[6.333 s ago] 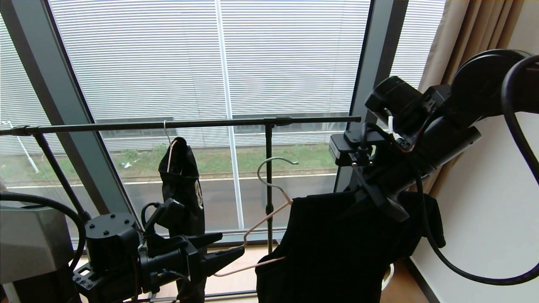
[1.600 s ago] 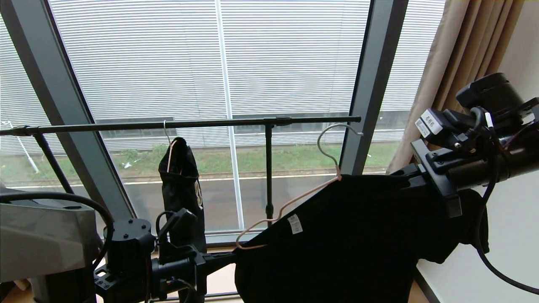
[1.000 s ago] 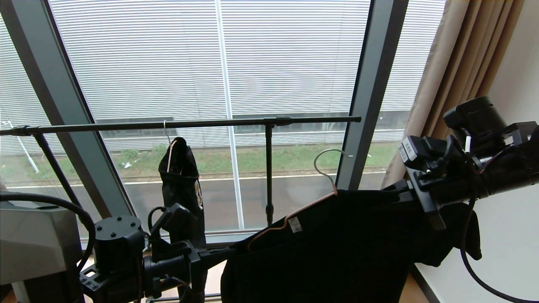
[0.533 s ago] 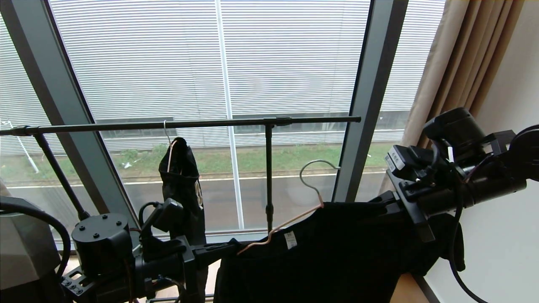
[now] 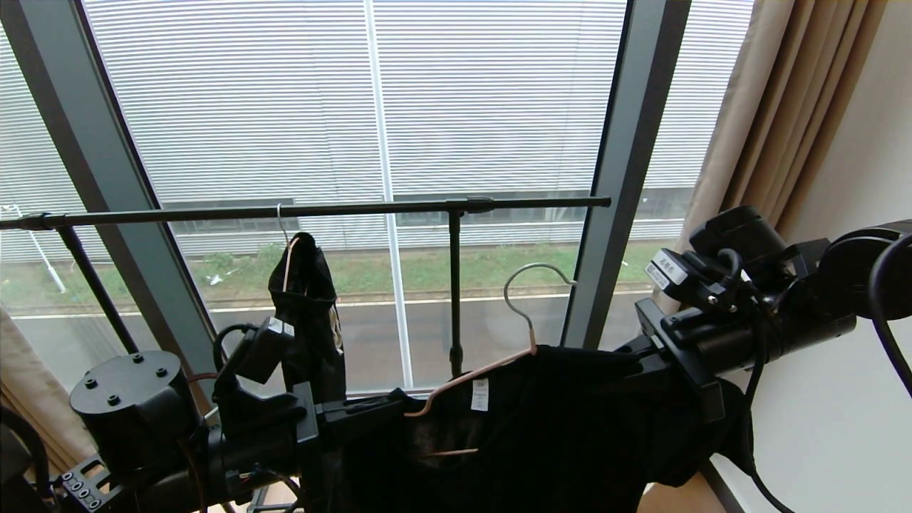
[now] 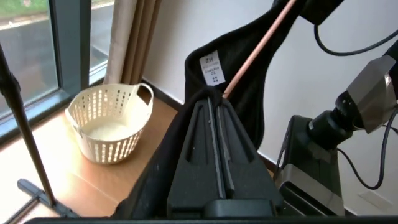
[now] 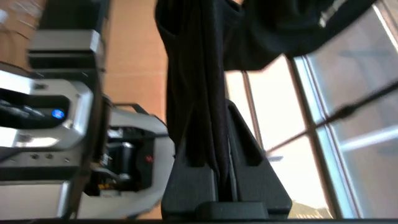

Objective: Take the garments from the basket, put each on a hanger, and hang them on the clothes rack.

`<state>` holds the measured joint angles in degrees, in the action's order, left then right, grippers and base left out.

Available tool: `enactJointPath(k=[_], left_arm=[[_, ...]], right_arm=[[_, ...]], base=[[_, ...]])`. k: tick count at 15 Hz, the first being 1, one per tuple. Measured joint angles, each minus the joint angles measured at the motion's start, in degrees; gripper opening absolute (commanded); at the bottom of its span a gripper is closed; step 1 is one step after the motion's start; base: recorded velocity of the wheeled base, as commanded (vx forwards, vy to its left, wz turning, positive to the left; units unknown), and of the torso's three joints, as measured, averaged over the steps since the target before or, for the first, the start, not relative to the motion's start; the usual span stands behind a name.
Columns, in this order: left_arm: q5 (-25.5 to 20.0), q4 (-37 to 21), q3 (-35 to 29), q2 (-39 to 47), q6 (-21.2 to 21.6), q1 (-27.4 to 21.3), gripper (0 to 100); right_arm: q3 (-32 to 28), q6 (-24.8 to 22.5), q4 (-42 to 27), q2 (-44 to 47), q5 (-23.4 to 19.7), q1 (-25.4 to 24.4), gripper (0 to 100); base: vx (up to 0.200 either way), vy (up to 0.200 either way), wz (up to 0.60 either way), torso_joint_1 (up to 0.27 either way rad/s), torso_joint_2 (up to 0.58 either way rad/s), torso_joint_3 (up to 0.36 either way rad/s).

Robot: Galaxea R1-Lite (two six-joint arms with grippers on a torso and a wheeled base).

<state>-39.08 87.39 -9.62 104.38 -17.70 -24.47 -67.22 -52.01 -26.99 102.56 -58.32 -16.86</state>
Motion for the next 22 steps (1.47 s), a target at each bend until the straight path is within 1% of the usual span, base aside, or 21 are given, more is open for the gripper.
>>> enactJointPath(k=[1, 2, 3, 4, 5, 6, 7, 8, 9, 10, 13, 16, 18, 22], left_arm=[[0.0, -4.0, -1.5, -1.5, 0.0, -0.1, 0], [0.1, -12.7, -4.2, -4.0, 0.1, -0.1, 0], [0.1, -25.2, -7.9, -6.9, 0.8, -0.1, 0], [0.3, -39.0, -13.0, -10.1, 2.0, -0.1, 0], [1.5, -50.7, -18.1, -13.1, 4.4, -0.3, 0], [4.9, -60.9, -23.2, -15.5, 7.3, -1.1, 0], [10.1, -67.1, -27.6, -17.6, 9.9, -2.9, 0], [13.6, -69.8, -30.6, -19.0, 11.3, -5.3, 0], [15.6, -70.1, -32.5, -19.6, 11.8, -7.2, 0], [16.4, -70.4, -33.9, -19.7, 12.0, -8.8, 0], [18.0, -71.0, -36.9, -19.3, 12.1, -12.1, 0], [18.6, -73.7, -39.8, -18.4, 12.1, -14.8, 0], [19.1, -76.0, -42.9, -17.6, 12.1, -16.3, 0], [20.0, -76.4, -45.9, -16.8, 12.1, -18.6, 0]], right_arm=[[0.7, 0.0, 0.0, 0.2, -1.8, 0.0, 0], [1.2, -0.1, 0.1, 0.4, -2.1, 0.0, 0], [1.4, -0.1, 0.1, 0.7, -2.1, 0.0, 0], [1.5, 0.0, 0.2, 1.0, -2.1, 0.1, 0], [1.5, 0.1, 0.2, 1.1, -2.1, 0.2, 0], [1.3, 0.3, 0.2, 1.1, -2.1, 0.2, 0], [1.3, 0.5, 0.2, 1.0, -2.1, 0.2, 0], [1.3, 0.8, 0.2, 0.8, -2.1, 0.2, 0], [1.4, 0.9, 0.2, 0.6, -2.2, 0.2, 0], [1.6, 1.0, 0.1, 0.4, -2.2, 0.2, 0], [1.7, 1.0, 0.1, 0.0, -2.2, 0.2, 0], [1.5, 1.0, 0.2, 0.0, -2.2, 0.3, 0], [0.3, 0.9, 0.1, 0.0, -2.0, 0.3, 0], [-3.0, 1.1, 0.0, 1.3, -1.9, 0.0, 0]], base=[[0.000, 0.000, 0.00, 0.000, 0.00, 0.000], [0.000, 0.000, 0.00, 0.000, 0.00, 0.000], [0.000, 0.000, 0.00, 0.000, 0.00, 0.000], [0.000, 0.000, 0.00, 0.000, 0.00, 0.000], [0.000, 0.000, 0.00, 0.000, 0.00, 0.000], [0.000, 0.000, 0.00, 0.000, 0.00, 0.000], [0.000, 0.000, 0.00, 0.000, 0.00, 0.000], [0.000, 0.000, 0.00, 0.000, 0.00, 0.000], [0.000, 0.000, 0.00, 0.000, 0.00, 0.000], [0.000, 0.000, 0.00, 0.000, 0.00, 0.000], [0.000, 0.000, 0.00, 0.000, 0.00, 0.000], [0.000, 0.000, 0.00, 0.000, 0.00, 0.000], [0.000, 0.000, 0.00, 0.000, 0.00, 0.000], [0.000, 0.000, 0.00, 0.000, 0.00, 0.000]])
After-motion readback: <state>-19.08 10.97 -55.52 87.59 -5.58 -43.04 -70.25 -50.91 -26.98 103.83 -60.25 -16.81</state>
